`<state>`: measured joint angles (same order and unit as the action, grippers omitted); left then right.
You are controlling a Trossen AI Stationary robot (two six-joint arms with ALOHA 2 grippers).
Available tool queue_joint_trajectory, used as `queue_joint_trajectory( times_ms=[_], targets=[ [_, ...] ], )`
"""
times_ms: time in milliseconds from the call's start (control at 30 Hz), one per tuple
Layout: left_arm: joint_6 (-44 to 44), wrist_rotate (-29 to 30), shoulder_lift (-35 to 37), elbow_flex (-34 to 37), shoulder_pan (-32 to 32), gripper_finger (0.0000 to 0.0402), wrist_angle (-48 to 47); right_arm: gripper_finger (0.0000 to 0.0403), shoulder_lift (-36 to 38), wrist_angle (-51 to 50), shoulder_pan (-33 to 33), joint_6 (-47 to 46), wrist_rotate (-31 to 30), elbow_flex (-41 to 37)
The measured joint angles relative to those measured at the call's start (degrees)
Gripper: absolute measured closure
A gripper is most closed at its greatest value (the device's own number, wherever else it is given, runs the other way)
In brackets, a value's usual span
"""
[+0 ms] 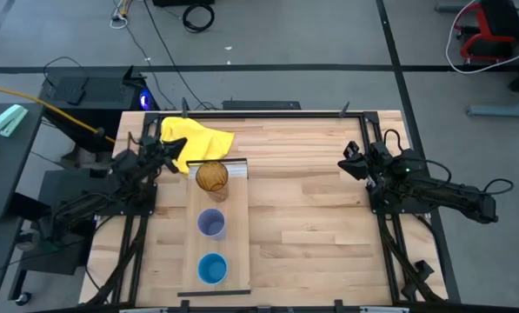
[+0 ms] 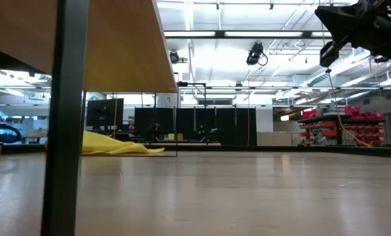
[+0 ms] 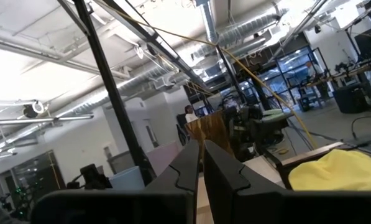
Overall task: Stack small to large cups/mugs on shelf
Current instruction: Return to Home Position
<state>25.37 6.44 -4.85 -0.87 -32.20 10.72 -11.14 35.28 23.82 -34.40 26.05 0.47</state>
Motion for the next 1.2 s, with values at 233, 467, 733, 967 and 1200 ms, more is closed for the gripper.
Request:
queue_joint_trajectory(
  times_ms=[233, 467, 733, 967, 1200],
  targets=[
    [-5.32, 0.0, -0.03, -0.36, -0.12, 0.0373, 4.02, 0.0374, 0.0, -0.13, -0.01, 0.5, 0.73, 0.02],
    [-5.49, 0.02, -0.02, -0.32, -0.12, 0.0366, -4.29, 0.0374, 0.0, -8.25, -0.01, 5.29, 0.8, 0.07],
    [-5.48, 0.01, -0.02, -0.32, -0.12, 0.0376, -9.3, 0.0374, -0.02, -13.08, 0.01, 16.69, 0.8, 0.07],
    [-5.62, -0.09, -0.02, -0.39, -0.12, 0.037, -10.14, 0.0374, -0.04, -17.37, 0.05, 17.91, -5.6, 0.04],
    [-3.55, -0.07, -0.02, -0.39, -0.1, 0.0368, -10.14, 0.0374, 0.02, -3.66, 0.01, 20.26, -3.91, 0.04]
  ],
)
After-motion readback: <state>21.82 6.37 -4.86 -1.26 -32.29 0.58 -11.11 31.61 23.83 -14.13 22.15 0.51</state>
